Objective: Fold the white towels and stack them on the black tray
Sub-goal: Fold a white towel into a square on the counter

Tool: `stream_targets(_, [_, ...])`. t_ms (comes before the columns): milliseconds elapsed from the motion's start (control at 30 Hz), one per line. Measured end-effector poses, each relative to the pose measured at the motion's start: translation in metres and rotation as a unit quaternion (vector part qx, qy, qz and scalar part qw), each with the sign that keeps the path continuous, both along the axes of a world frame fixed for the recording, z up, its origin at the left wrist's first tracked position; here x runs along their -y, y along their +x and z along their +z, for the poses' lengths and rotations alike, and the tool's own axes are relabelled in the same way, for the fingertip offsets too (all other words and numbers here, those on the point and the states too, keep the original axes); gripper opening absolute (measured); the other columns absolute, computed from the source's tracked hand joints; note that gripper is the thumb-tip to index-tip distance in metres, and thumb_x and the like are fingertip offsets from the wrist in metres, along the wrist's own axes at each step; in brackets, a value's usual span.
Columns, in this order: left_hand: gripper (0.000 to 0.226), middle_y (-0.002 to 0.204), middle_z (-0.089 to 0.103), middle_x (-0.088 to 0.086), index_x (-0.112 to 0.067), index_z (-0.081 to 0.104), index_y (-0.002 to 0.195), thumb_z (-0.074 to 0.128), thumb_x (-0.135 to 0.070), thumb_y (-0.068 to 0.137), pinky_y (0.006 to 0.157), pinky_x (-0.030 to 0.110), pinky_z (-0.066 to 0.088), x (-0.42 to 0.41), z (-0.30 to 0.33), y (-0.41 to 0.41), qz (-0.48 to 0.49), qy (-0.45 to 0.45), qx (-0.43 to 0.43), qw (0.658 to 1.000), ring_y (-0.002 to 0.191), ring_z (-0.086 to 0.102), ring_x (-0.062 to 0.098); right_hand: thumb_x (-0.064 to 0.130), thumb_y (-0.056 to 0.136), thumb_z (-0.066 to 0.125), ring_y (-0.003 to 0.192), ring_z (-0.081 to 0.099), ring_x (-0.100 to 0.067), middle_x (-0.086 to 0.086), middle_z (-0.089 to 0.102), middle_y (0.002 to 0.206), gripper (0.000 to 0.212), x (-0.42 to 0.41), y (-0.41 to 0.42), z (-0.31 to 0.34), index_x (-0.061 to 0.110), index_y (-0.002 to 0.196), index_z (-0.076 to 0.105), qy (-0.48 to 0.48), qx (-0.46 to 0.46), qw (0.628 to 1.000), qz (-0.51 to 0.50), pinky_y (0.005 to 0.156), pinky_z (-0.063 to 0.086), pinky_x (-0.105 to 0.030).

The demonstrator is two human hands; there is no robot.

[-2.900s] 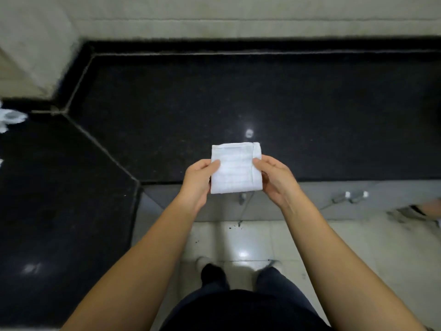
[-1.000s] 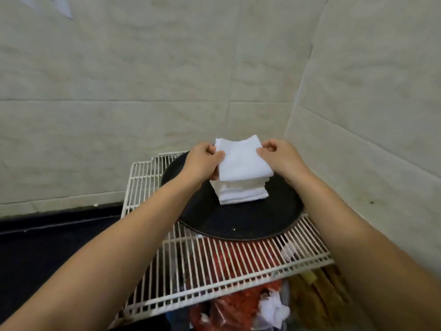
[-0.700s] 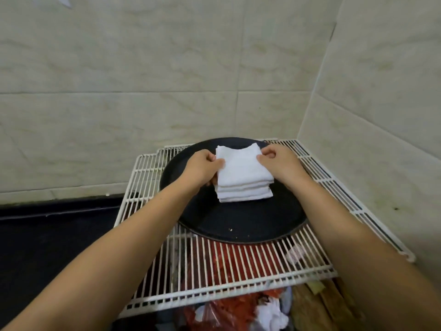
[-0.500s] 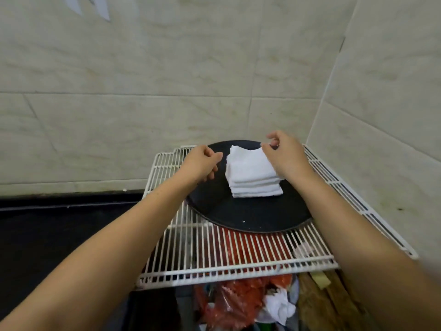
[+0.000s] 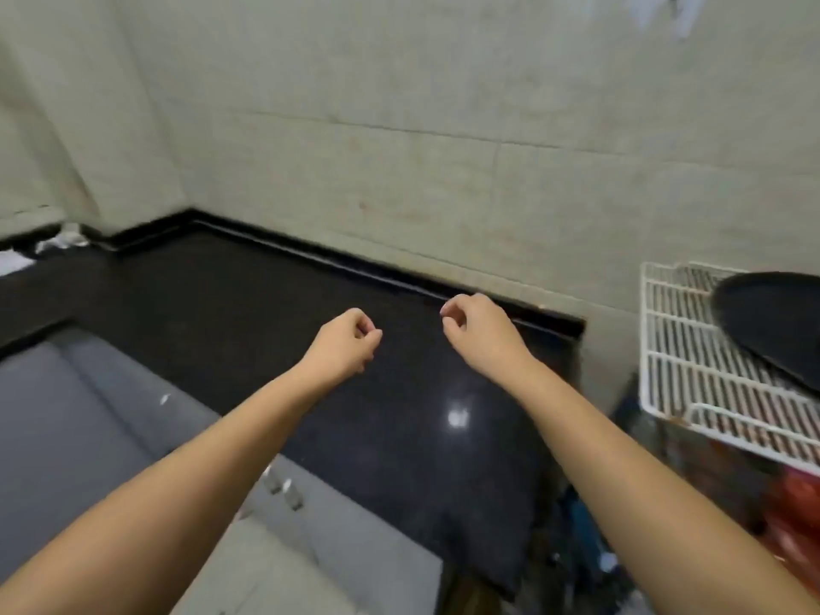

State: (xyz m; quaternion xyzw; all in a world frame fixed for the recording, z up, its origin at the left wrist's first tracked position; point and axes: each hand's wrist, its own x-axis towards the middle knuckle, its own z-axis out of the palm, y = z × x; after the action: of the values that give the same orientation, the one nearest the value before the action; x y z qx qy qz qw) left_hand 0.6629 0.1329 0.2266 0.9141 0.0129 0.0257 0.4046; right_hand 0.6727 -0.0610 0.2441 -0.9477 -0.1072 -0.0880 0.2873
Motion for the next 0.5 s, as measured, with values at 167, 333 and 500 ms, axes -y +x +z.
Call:
stream_targets(167, [0.014,0.063,0.06,0.0,-0.015,0.049,0.08,0.051,-0.02,0.092,0.052,0.023,0.043,-0.16,-0.037,-0.051,0.148,0.022,-0.046,0.988,0.047,0.054,0.013,0.024,0.093,0.045,0.097,0.06,-0.024,-0.002,0.056,0.109,0.025,-0.16,-0.009,-0.048,0.02,0.112,0.061,-0.048,-0.072,0.987,0.136,0.09,0.046,-0.037])
stream_targets(333, [0.01,0.069,0.061,0.003,-0.013,0.05,0.082,0.049,-0.017,0.091,0.053,0.023,0.044,-0.259,-0.07,-0.087,0.251,0.002,-0.084,0.964,0.051,0.055,0.016,0.024,0.094,0.044,0.103,0.058,-0.026,-0.003,0.056,0.112,0.026,-0.272,-0.007,-0.082,0.019,0.114,0.06,-0.095,-0.112,0.961,0.233,0.091,0.045,-0.039])
stream_targets(500, [0.009,0.072,0.063,0.003,-0.013,0.052,0.086,0.049,-0.02,0.091,0.061,0.027,0.045,-0.333,-0.096,-0.078,0.294,0.023,-0.117,0.948,0.052,0.057,0.015,0.025,0.094,0.044,0.101,0.058,-0.025,-0.004,0.057,0.113,0.026,-0.357,0.027,-0.107,0.018,0.113,0.06,-0.127,-0.123,0.94,0.291,0.086,0.043,-0.037])
